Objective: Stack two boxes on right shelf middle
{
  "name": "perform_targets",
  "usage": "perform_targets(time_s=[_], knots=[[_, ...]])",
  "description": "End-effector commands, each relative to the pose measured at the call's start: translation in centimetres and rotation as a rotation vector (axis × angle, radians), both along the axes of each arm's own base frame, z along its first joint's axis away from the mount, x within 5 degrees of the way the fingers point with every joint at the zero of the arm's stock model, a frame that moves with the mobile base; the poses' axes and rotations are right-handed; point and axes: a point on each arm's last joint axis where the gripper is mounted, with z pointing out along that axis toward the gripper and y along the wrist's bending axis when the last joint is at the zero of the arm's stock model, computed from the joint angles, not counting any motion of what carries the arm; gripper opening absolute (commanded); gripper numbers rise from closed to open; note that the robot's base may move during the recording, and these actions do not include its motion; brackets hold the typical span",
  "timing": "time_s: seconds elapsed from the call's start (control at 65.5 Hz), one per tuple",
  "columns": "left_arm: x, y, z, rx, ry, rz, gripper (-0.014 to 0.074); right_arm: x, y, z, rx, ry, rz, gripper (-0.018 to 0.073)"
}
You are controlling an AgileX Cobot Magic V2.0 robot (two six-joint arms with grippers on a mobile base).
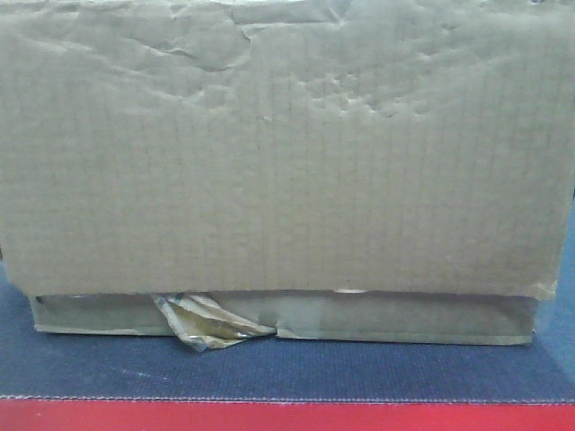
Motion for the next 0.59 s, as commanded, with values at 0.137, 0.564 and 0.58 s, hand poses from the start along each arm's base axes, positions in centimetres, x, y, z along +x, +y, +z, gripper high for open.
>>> perform_targets(time_s=[0.137, 0.564, 0.58], knots=[[1.6, -6.2, -5.6, -0.014, 0.183, -0.088, -0.0111, 0.0, 0.0, 0.2, -0.004, -0.025, -0.007, -0.0162], [2.6, -7.9, -16.0, 0.040, 0.509, -0.068, -0.0111, 0.0, 0.0, 0.2, -0.004, -0.025, -0.007, -0.0162], [2.6, -7.9, -16.1, 0.041, 0.513, -0.068, -0.0111, 0.0, 0.0, 0.2, -0.004, -0.025, -0.007, -0.0162]])
